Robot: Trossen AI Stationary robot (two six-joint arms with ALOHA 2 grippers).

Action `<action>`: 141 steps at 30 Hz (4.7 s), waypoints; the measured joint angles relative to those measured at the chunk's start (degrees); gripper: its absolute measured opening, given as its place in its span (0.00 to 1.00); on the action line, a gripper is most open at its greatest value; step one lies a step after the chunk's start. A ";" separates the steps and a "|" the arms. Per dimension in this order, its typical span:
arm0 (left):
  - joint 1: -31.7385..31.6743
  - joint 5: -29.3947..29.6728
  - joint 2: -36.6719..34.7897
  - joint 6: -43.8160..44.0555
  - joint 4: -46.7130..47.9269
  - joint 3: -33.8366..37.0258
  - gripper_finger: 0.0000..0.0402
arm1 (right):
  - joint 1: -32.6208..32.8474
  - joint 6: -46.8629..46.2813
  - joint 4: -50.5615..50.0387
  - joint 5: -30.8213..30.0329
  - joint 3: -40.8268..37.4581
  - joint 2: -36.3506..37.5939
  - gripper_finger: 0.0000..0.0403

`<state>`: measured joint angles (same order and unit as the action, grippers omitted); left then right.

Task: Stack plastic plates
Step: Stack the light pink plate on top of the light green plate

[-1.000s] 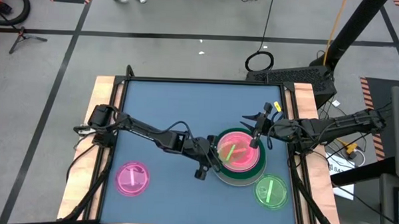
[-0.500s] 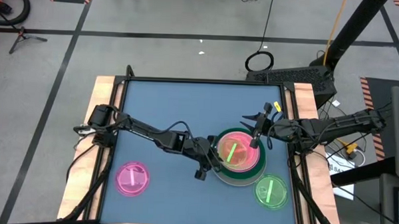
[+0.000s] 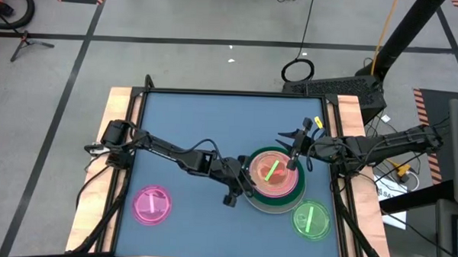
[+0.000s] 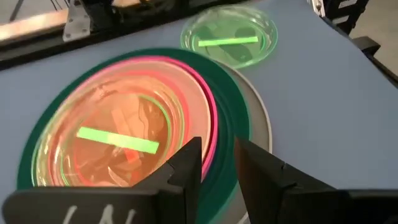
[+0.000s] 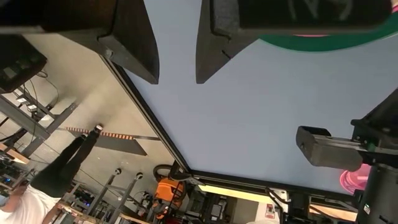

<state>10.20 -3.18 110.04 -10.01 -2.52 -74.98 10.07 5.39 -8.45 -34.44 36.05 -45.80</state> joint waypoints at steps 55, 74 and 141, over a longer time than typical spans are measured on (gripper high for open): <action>30.63 10.44 -22.14 77.21 64.44 17.18 0.23 | -0.02 8.80 5.52 -0.02 0.00 0.07 0.24; 36.59 11.21 -22.12 100.42 57.44 19.65 0.23 | -0.01 10.31 6.97 0.00 0.00 0.06 0.24; 30.27 7.34 -10.62 97.09 52.12 16.13 0.13 | -0.01 10.88 6.99 0.00 0.00 0.07 0.24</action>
<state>40.46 4.16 99.42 87.08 49.60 -58.85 10.05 16.27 -1.45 -34.44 36.05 -45.74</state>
